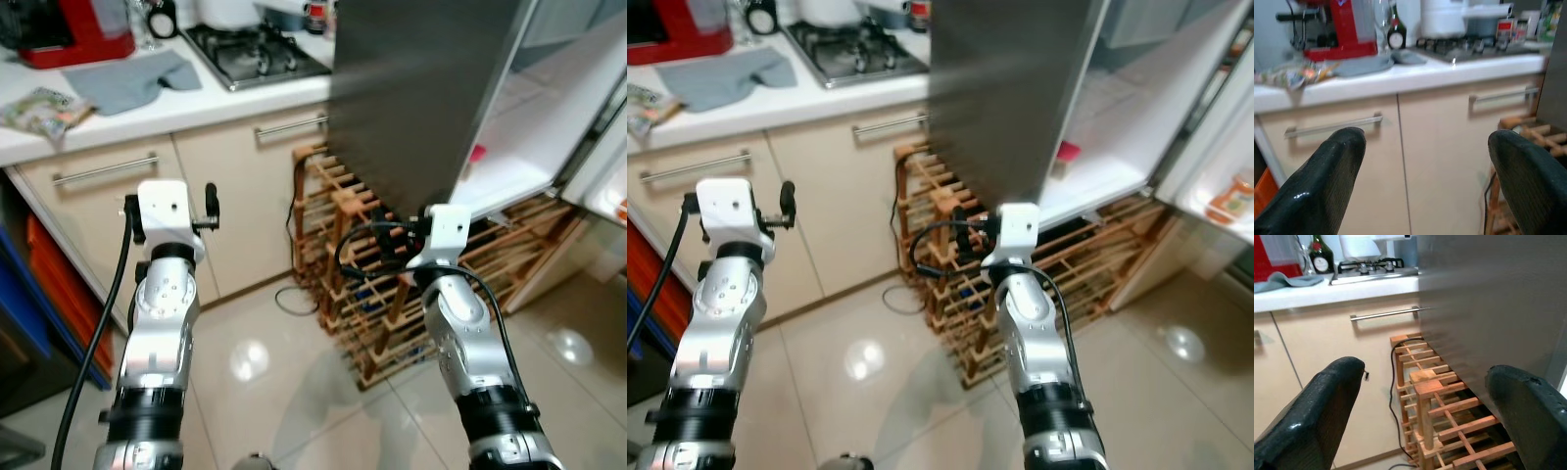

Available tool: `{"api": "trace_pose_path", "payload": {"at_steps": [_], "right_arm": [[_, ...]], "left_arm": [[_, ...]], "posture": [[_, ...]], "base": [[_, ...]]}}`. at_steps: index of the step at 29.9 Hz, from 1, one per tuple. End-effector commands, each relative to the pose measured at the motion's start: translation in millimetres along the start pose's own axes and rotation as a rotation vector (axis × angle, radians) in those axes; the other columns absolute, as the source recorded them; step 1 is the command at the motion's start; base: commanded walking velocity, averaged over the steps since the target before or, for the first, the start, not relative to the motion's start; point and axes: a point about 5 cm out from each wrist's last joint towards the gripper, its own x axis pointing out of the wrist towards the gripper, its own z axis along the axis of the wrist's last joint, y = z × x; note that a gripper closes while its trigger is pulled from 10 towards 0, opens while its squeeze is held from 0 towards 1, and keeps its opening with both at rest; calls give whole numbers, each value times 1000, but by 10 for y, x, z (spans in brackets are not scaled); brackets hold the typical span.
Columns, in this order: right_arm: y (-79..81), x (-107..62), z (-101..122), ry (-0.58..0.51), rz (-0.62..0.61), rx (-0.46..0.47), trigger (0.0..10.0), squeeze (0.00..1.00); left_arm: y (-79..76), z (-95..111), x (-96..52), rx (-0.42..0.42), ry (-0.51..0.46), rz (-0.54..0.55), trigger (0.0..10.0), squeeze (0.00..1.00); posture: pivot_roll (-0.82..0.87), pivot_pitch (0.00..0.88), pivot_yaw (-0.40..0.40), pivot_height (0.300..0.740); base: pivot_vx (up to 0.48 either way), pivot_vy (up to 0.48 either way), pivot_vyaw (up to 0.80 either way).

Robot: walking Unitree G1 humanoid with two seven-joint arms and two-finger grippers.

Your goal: Restocking fridge

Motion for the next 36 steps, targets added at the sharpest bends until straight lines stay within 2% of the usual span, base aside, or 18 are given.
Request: {"api": "trace_pose_path", "payload": {"at_steps": [1,7,15,20,26,28,34,36], "right_arm": [[49,19,17,-12,9,0,10000,941],[73,16,-1,-8,16,-8,10000,945],[85,12,13,-13,24,-23,10000,961],[48,1,32,-27,-8,-30,10000,933],[20,5,54,-37,-28,-50,10000,898],[30,10,65,-42,-22,-70,10000,898],[28,2,75,-57,-44,-47,10000,922],[27,3,75,-57,-45,-48,10000,906]], "left_arm": [[16,66,22,2,-26,-6,10000,0],[-43,133,77,-33,-39,-18,10000,0],[-148,69,44,-51,-8,-50,10000,0],[-242,58,36,-41,-1,-78,10000,0],[-298,89,50,-56,-11,-109,10000,0],[-352,189,43,-36,-66,-156,10000,0],[-370,183,40,-27,-58,-170,10000,0],[-359,203,40,-54,-66,-165,10000,0]], "posture": [[12,0,-16,740],[2,0,-12,740],[-10,0,-17,740],[-16,0,-24,740],[-19,0,-24,740],[-20,0,-21,740],[-18,0,-22,740],[-19,0,-21,740]], "base": [[0,259,531],[0,86,525],[0,444,492],[0,0,469],[0,0,0],[465,0,0],[468,0,626],[469,0,0]]}}
